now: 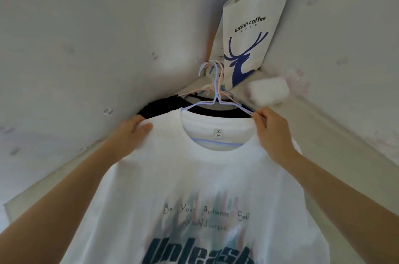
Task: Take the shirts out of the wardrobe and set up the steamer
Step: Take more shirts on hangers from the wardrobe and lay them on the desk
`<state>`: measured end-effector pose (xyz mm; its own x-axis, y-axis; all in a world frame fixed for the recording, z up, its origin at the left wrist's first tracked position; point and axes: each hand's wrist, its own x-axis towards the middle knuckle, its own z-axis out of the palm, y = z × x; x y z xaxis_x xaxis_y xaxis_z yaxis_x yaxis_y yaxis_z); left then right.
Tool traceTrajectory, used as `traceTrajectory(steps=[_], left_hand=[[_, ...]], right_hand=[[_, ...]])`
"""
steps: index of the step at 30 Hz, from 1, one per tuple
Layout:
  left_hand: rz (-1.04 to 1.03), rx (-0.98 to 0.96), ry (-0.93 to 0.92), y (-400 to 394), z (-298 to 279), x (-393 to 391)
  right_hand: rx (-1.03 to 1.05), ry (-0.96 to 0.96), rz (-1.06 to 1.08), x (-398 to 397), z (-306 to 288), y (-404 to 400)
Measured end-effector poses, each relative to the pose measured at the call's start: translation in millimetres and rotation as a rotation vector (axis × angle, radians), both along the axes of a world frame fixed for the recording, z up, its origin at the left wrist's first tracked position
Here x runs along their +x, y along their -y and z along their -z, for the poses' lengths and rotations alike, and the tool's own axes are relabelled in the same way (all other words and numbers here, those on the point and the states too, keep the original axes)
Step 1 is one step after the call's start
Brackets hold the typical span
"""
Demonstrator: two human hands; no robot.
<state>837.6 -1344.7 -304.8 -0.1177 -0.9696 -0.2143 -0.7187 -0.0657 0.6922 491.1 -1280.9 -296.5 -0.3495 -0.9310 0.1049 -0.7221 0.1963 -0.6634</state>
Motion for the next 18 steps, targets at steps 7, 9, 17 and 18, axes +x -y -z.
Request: traceTrajectory(steps=[7, 9, 17, 18], left_hand=[[-0.178, -0.104, 0.001, 11, 13, -14], [-0.197, -0.128, 0.004, 20, 15, -15], [-0.202, -0.351, 0.136, 68, 1, -29], [-0.211, -0.384, 0.150, 74, -3, -31]], right_hand=[[0.013, 0.028, 0.040, 2, 23, 28], [0.004, 0.022, 0.022, 1, 23, 41], [-0.114, -0.047, -0.019, -12, 12, 91], [-0.133, -0.057, -0.024, -14, 7, 97]])
